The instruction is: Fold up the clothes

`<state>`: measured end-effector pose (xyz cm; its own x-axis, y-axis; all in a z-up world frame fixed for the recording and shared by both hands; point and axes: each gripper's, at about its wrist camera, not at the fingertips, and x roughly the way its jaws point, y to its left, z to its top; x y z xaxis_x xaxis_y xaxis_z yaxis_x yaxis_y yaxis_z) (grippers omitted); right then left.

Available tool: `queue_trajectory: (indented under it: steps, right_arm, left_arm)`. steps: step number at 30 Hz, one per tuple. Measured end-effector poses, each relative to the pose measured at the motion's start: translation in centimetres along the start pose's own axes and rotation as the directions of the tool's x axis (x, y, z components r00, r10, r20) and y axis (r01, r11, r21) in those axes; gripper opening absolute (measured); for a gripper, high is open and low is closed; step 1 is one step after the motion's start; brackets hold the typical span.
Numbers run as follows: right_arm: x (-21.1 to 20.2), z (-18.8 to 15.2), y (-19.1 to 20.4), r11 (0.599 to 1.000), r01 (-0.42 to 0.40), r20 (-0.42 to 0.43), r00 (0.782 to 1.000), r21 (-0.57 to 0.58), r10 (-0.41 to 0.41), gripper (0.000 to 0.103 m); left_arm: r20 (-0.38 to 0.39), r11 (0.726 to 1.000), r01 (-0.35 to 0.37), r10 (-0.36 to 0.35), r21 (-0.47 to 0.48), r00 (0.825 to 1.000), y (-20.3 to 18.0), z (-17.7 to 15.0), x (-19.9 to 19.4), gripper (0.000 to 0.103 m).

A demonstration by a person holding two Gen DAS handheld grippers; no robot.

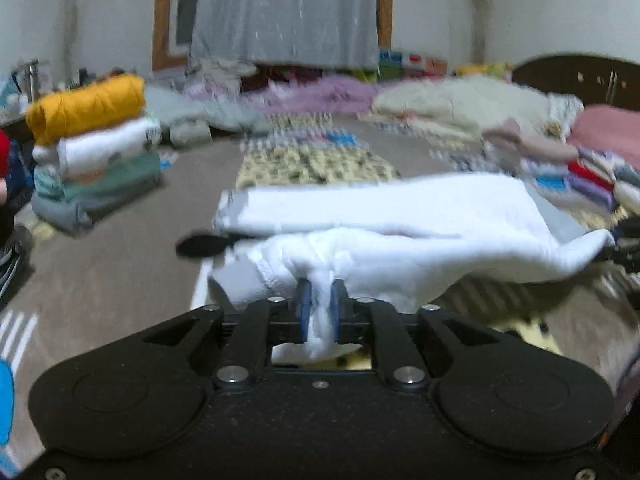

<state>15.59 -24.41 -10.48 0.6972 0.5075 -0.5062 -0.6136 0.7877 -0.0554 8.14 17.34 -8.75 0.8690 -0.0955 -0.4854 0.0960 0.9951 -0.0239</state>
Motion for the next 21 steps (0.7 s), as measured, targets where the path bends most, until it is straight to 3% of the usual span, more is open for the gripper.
queue_trajectory:
  steps: [2,5,9,15,18,21]
  right_arm:
    - [-0.8,-0.5,0.0,0.999,-0.007,-0.004,1.0,0.033,0.007,0.055]
    - [-2.5,-1.0,-0.7,0.99,-0.046,0.029,0.999,0.13,0.043,0.059]
    - [-3.8,-1.7,-3.1,0.941,-0.112,0.097,0.992,0.318,0.085,0.068]
    - [-2.9,-2.8,-6.8,0.817,-0.169,0.161,0.982,0.552,0.095,0.069]
    - [-1.6,-3.1,-7.1,0.802,-0.133,0.143,0.988,0.582,0.06,0.069]
    - [0.1,-2.9,-6.3,0.828,-0.101,0.109,0.993,0.552,0.048,0.069]
  left_arm:
    - [-0.033,1.0,0.008,-0.008,0.001,0.999,0.3,-0.6,-0.7,0.042]
    - [-0.033,0.996,0.025,-0.028,-0.081,0.999,1.6,-1.3,-2.4,0.052]
    - [-0.003,0.963,0.03,-0.032,-0.268,0.999,4.3,-2.1,-4.5,0.054]
    - [-0.081,0.844,-0.007,-0.043,-0.536,0.996,7.8,-2.6,-3.1,0.061]
    - [-0.146,0.84,-0.041,-0.046,-0.54,0.988,7.3,-2.7,-0.8,0.062]
    - [-0.191,0.854,-0.069,-0.036,-0.515,0.981,6.3,-3.0,1.2,0.059]
